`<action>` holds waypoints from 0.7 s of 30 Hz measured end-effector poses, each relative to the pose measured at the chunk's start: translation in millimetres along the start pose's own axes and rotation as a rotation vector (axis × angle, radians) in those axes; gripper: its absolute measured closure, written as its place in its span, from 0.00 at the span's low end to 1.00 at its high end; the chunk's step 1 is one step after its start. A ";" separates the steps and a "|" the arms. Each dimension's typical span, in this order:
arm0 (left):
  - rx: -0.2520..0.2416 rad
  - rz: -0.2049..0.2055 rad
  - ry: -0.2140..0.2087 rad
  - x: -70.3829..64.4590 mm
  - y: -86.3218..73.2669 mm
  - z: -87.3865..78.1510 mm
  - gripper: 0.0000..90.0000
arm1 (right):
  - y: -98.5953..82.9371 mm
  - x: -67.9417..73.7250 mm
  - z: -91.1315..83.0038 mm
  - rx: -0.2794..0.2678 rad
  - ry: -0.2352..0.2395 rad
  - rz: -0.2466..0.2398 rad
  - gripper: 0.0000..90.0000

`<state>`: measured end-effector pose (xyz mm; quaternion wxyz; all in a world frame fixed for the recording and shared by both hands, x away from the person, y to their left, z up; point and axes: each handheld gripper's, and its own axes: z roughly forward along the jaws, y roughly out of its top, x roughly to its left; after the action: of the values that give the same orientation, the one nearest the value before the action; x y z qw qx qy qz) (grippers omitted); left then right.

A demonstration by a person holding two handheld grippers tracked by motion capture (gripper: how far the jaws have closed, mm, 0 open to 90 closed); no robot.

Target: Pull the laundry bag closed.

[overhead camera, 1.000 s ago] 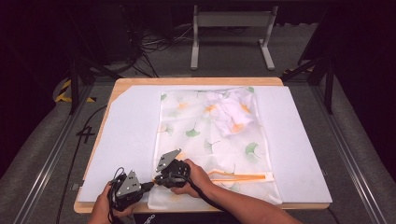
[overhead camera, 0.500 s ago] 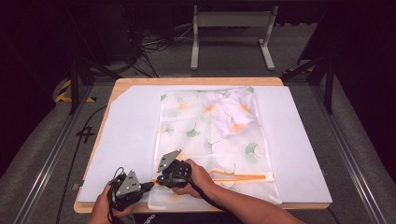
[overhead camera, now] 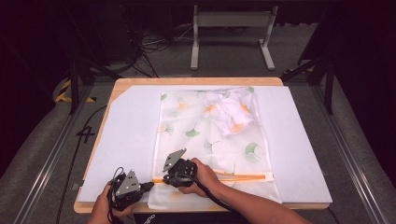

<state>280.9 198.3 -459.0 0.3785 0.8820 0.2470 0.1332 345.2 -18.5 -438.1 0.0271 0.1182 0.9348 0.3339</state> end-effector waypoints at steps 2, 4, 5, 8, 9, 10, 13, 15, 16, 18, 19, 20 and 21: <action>0.000 -0.001 -0.003 0.4 -0.1 -0.1 1.00 | -4.3 -2.9 -3.2 0.006 -0.002 0.006 0.95; -0.001 -0.002 -0.003 0.6 -0.2 -0.1 1.00 | -5.7 -3.4 -4.9 0.008 -0.004 0.006 0.95; 0.000 -0.002 -0.004 0.6 -0.2 -0.1 1.00 | -6.8 -3.8 -6.0 0.010 -0.005 0.004 0.95; -0.001 -0.004 -0.005 0.8 -0.3 -0.1 1.00 | -9.9 -3.9 -9.6 0.021 -0.012 0.001 0.95; -0.001 -0.004 -0.005 0.8 -0.3 0.0 1.00 | -10.8 -4.4 -10.6 0.022 -0.010 0.001 0.95; -0.002 -0.004 -0.005 1.0 -0.3 -0.1 1.00 | -11.8 -4.9 -11.6 0.024 -0.009 -0.001 0.95; -0.001 -0.002 -0.005 0.8 -0.2 0.0 1.00 | -14.0 -5.5 -14.7 0.034 -0.016 0.001 0.95; -0.003 -0.003 -0.007 1.2 -0.4 0.0 1.00 | -15.2 -5.5 -16.8 0.044 -0.020 -0.004 0.95; -0.003 -0.002 -0.007 1.2 -0.4 0.0 1.00 | -15.7 -5.5 -18.1 0.052 -0.026 -0.008 0.95; -0.004 -0.003 -0.007 1.3 -0.4 0.0 1.00 | -16.9 -6.3 -20.2 0.062 -0.025 -0.009 0.95; -0.004 -0.005 -0.008 1.3 -0.6 -0.1 1.00 | -17.8 -6.7 -21.5 0.068 -0.024 -0.005 0.95; -0.004 -0.005 -0.008 1.3 -0.6 -0.1 1.00 | -17.8 -6.7 -21.5 0.068 -0.024 -0.005 0.95; -0.004 -0.003 -0.008 1.2 -0.7 0.0 1.00 | -18.3 -7.2 -22.8 0.075 -0.024 -0.010 0.96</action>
<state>281.7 199.3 -459.4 0.3816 0.8813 0.2468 0.1296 345.5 -48.0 -432.2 0.0357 0.1183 0.9469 0.2969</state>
